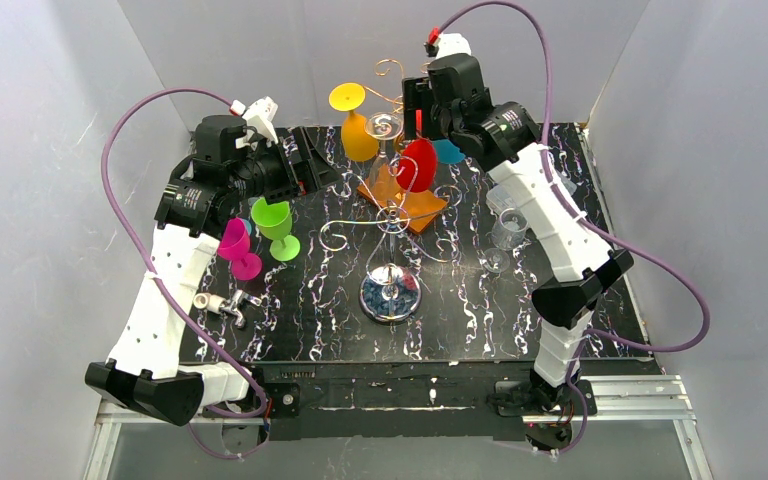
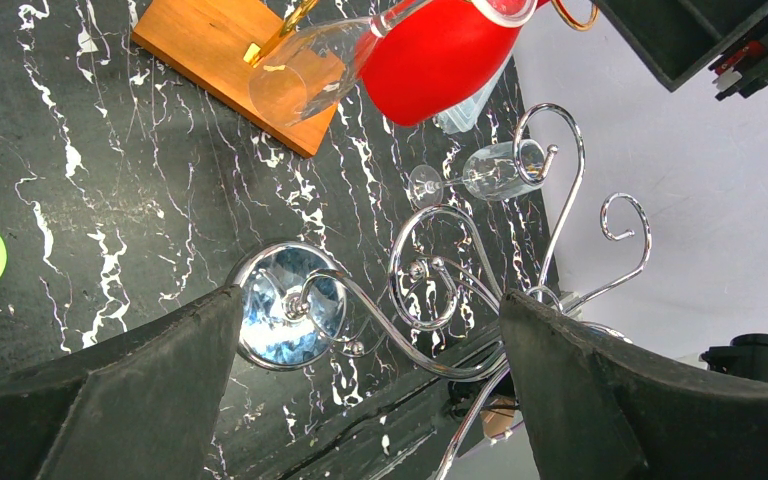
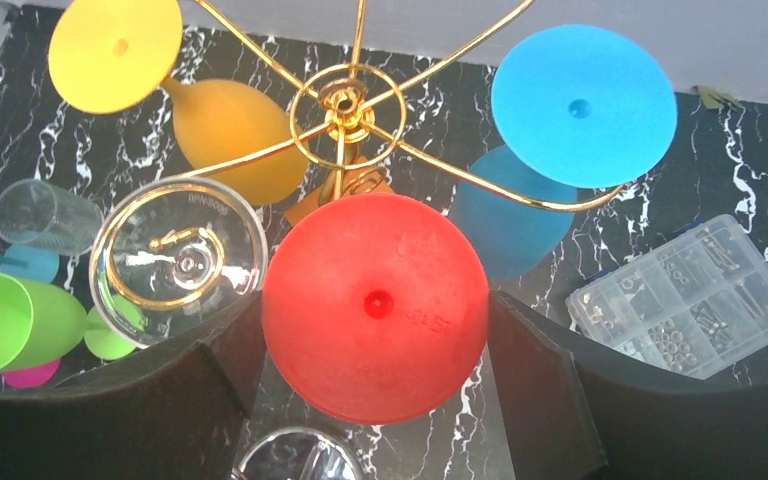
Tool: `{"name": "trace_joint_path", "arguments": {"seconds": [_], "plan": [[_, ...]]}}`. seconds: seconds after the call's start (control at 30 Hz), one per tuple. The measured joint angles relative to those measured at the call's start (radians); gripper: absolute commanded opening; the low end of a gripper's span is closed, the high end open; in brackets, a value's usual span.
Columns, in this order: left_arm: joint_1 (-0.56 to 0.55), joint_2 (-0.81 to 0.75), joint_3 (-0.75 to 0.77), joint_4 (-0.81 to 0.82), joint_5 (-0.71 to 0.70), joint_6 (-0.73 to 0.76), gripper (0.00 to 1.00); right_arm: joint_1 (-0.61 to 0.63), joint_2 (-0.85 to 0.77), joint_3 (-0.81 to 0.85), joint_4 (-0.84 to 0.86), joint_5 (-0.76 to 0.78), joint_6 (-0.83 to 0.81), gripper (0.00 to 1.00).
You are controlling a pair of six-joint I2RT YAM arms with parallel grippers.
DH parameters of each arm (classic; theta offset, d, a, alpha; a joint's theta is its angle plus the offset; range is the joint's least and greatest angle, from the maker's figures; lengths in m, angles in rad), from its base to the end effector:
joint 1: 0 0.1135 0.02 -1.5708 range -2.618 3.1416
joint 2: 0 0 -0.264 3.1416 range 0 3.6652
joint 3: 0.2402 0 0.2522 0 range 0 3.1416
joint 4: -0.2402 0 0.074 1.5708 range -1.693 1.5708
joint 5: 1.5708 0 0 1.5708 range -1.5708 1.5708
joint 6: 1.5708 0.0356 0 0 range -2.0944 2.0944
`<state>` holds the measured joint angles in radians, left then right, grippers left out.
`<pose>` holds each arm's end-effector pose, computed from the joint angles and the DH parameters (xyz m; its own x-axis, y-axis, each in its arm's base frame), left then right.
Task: Take the wine glass off the wine glass rack
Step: Pick up the wine glass from the wine rack.
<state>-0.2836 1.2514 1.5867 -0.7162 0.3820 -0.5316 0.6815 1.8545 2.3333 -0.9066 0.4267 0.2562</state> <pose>0.2344 -0.0821 0.4616 -0.6077 -0.3128 -0.7300 0.3293 0.7372 -0.5900 0.3048 0.2282 0.4889 -0.3829 -0.0135 -0.9237 -0.1902 0.9796 0.0645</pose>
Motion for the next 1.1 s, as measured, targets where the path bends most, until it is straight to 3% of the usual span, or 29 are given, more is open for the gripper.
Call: {"name": "trace_joint_path", "arguments": {"seconds": [1.1], "plan": [[0.000, 0.006, 0.000, 0.000, 0.001, -0.001, 0.99, -0.004, 0.035, 0.000, 0.076, 0.179, -0.019, 0.62]]}}
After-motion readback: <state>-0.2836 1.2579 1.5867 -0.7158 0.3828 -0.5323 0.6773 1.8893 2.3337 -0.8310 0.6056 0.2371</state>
